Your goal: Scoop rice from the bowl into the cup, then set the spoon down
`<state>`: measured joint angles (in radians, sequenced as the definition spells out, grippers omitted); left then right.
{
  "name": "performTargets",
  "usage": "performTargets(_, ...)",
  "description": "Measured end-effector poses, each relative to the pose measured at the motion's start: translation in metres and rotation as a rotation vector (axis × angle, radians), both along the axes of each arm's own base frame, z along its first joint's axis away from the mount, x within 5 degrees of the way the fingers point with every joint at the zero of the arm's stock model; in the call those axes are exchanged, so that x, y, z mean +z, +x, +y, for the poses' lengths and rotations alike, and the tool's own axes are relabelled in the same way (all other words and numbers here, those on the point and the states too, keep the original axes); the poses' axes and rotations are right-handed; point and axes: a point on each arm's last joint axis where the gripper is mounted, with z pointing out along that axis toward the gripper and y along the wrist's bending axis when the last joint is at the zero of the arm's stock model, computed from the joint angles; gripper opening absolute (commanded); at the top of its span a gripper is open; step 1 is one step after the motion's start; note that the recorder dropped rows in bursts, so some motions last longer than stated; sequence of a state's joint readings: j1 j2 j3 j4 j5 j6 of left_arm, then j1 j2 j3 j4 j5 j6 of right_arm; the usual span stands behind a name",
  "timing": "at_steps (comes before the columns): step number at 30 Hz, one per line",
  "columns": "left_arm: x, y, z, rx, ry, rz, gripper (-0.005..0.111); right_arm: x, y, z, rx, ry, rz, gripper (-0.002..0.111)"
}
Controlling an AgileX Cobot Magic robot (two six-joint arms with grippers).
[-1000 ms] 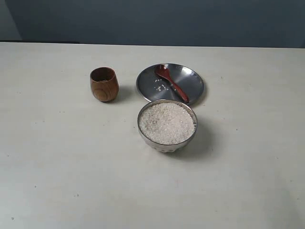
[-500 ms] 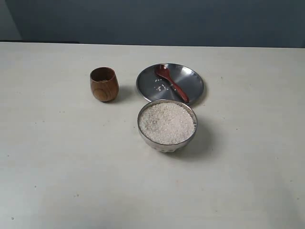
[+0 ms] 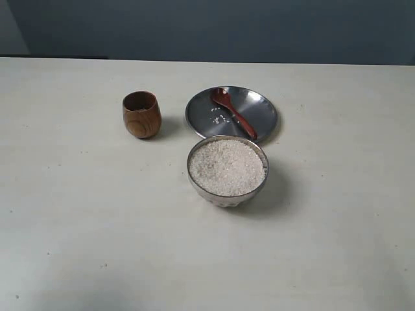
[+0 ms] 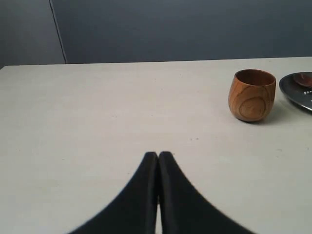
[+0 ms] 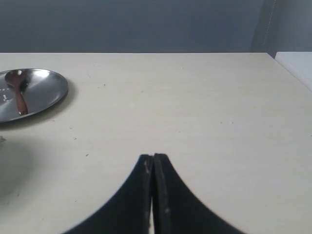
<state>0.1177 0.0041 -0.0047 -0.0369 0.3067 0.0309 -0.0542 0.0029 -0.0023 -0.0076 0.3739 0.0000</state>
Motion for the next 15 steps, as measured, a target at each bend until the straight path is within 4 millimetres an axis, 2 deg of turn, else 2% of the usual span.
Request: performTargets(15, -0.003, -0.0007, 0.0001, 0.0, 0.007, 0.034, 0.0, 0.0, 0.0, 0.0, 0.0, 0.0, 0.0, 0.0)
